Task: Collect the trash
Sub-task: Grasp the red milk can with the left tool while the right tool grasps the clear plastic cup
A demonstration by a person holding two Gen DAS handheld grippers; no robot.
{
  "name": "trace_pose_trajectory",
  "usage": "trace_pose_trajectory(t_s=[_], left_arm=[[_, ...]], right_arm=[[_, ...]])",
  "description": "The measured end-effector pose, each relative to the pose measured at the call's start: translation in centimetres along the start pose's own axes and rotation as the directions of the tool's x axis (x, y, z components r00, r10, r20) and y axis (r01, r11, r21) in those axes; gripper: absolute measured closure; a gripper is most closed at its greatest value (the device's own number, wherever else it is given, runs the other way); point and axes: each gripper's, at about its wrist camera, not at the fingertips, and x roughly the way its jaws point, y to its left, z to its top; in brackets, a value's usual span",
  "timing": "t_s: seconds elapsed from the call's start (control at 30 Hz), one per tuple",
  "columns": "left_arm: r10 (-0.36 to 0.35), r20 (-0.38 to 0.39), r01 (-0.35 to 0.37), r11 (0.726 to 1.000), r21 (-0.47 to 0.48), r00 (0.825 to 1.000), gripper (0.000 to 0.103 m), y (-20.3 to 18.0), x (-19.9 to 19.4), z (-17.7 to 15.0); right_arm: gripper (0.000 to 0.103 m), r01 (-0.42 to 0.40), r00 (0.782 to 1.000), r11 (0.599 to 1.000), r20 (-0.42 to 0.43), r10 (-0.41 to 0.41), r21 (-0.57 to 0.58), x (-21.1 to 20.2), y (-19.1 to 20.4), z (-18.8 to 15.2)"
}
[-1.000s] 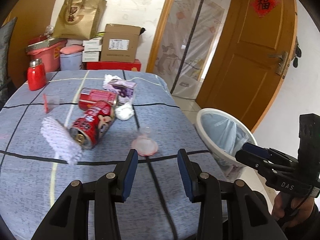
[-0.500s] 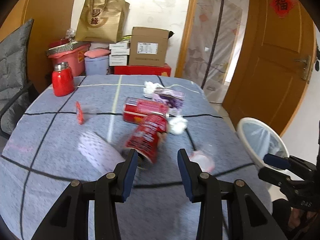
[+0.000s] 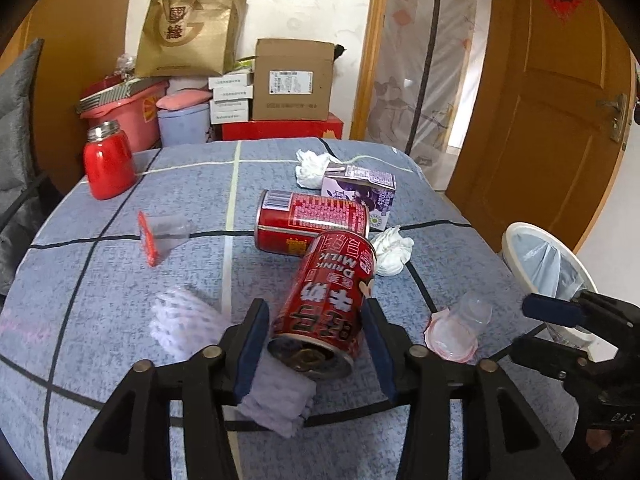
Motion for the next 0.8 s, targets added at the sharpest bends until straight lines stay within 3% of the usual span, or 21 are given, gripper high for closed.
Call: trace_pose_trajectory(t_s=[0.3, 0.37, 0.5, 0.8], left_arm=[[-0.041, -0.034, 0.040, 0.999, -0.011, 0.999, 0.050, 0.1, 1.2, -0.2], [-0.054, -0.048, 0.053, 0.998, -0.016, 0.997, 0.050, 0.1, 1.4, -0.3], [-0.050, -0.059, 0.049, 0.999, -0.018, 0.997, 0.049, -0.1, 1.7, -0.4], [-0.038, -0.067, 0.035, 0.999, -0.037, 0.997, 0.049, -0.5, 1.6, -0.6]], right_arm=[[0.049, 0.000, 1.000, 1.000, -0.018, 0.000, -0.009, 2.5, 0.3, 1.3], [0.054, -0.007, 1.000, 1.000, -0.026, 0.006, -0.016, 3.0, 0.4, 1.4], [0.074, 0.000, 0.999, 0.999, -0.036, -0.002, -0.033, 3.3, 0.7, 1.3], [0.074, 0.001, 1.000, 1.000, -0.020, -0.002, -0.023, 2.2, 0.3, 1.0]])
